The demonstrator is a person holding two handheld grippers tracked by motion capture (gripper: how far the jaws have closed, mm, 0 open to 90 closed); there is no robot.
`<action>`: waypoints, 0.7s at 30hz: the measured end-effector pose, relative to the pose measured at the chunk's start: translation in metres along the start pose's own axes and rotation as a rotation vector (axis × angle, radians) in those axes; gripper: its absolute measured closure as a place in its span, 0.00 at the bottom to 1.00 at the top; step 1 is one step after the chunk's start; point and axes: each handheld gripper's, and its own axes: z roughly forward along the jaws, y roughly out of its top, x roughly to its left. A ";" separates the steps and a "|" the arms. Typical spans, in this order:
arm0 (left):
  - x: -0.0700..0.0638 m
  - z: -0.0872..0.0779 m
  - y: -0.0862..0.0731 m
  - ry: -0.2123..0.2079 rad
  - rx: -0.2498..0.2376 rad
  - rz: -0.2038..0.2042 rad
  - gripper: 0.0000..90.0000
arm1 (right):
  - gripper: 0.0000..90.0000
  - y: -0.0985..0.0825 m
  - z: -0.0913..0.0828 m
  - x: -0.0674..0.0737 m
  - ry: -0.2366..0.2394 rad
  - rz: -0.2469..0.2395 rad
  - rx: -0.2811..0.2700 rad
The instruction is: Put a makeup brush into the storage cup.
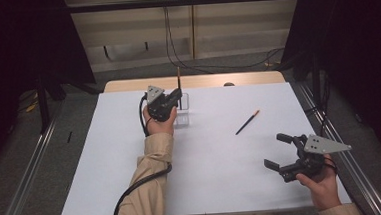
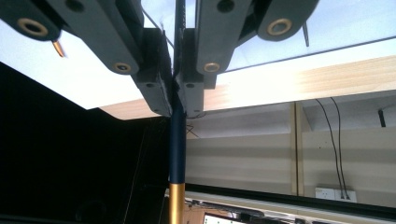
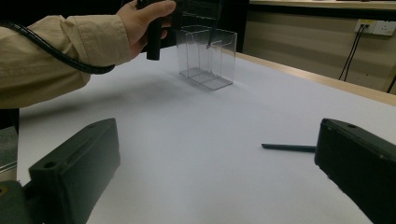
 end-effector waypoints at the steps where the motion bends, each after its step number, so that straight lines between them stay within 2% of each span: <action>1: 0.000 0.000 -0.001 0.003 0.003 0.006 0.93 | 0.00 0.000 0.000 0.000 -0.002 0.000 0.000; 21: 0.001 -0.001 -0.010 0.003 0.016 0.007 0.93 | 0.00 0.000 0.000 0.000 0.000 -0.001 0.003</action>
